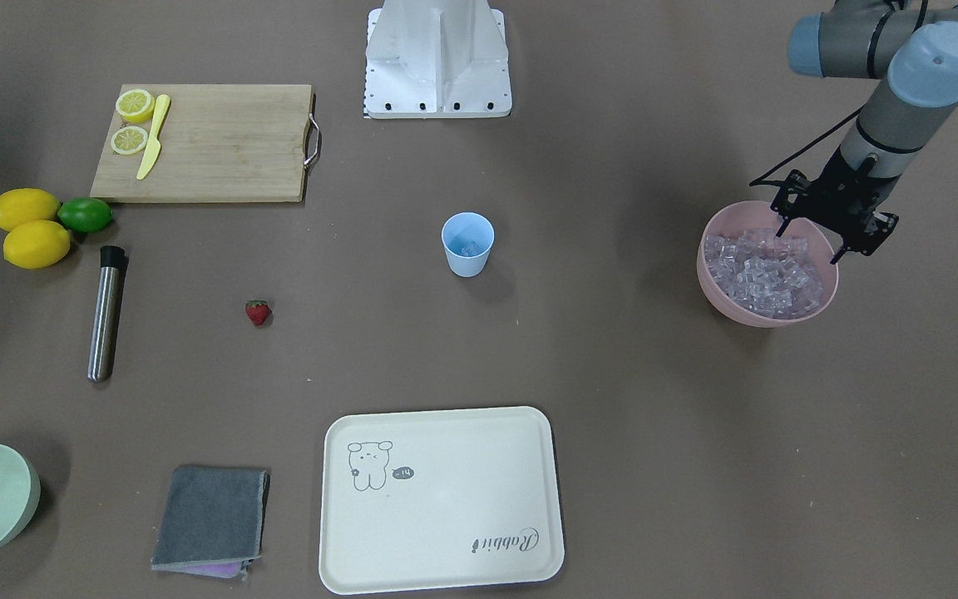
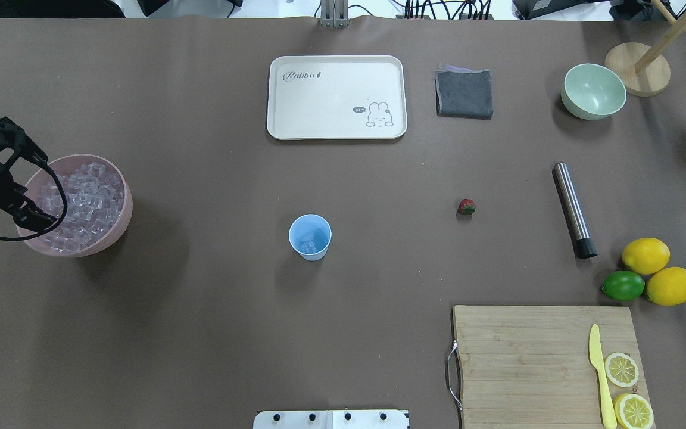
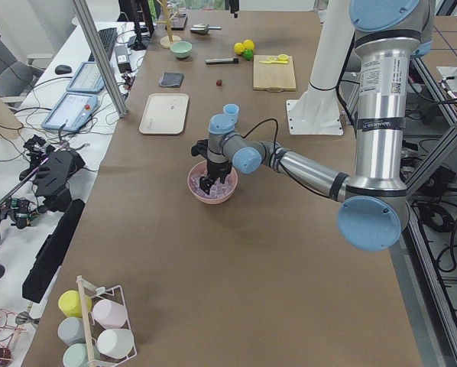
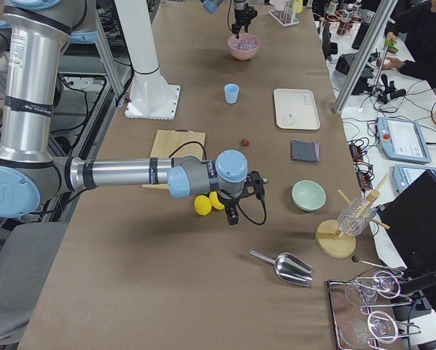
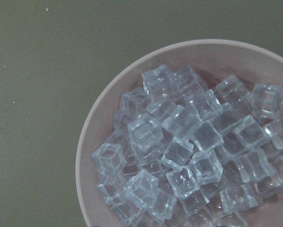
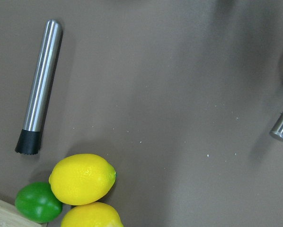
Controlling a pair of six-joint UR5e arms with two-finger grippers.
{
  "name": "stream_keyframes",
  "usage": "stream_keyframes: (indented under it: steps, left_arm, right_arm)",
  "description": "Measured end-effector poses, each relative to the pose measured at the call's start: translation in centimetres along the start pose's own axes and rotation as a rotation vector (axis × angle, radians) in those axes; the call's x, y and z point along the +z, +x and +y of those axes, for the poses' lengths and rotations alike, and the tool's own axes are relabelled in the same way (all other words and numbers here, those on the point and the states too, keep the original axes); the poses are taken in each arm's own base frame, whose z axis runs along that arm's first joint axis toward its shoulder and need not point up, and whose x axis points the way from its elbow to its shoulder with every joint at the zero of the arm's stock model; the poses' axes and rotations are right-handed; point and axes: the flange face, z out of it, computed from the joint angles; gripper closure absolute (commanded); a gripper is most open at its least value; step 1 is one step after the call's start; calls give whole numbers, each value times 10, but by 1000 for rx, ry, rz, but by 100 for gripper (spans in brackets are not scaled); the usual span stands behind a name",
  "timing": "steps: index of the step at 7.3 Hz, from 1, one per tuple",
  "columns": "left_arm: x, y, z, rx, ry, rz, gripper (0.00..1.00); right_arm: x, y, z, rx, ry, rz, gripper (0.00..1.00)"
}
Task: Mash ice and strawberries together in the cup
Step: 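Lower the left gripper into the ice bowl and grasp more cubes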
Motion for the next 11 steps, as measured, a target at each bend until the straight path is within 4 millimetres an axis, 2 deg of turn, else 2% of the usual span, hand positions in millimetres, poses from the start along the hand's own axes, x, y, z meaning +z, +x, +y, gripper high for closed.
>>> stream_keyframes:
  steps: [3, 5, 6, 7, 8, 10, 11]
  left_arm:
    - [16, 15, 12, 46, -7, 6, 26]
    - [26, 13, 27, 60, -6, 3, 26]
    - [29, 10, 31, 68, -7, 2, 36]
    - [31, 10, 32, 71, -7, 2, 56]
    - [31, 10, 32, 73, -5, 2, 68]
    - [30, 11, 29, 75, -1, 3, 100]
    - [30, 11, 27, 76, 3, 4, 100]
  right_arm:
    - [-5, -6, 13, -2, 3, -1, 0]
    - [-7, -9, 21, -2, 3, -1, 0]
    - [-9, -11, 25, -3, 3, -1, 0]
    - [-10, -12, 29, -2, 3, -1, 0]
    - [-10, -13, 32, -2, 3, -1, 0]
    - [-11, -13, 33, 0, 2, -1, 0]
    - [-11, -12, 34, 1, 2, -1, 0]
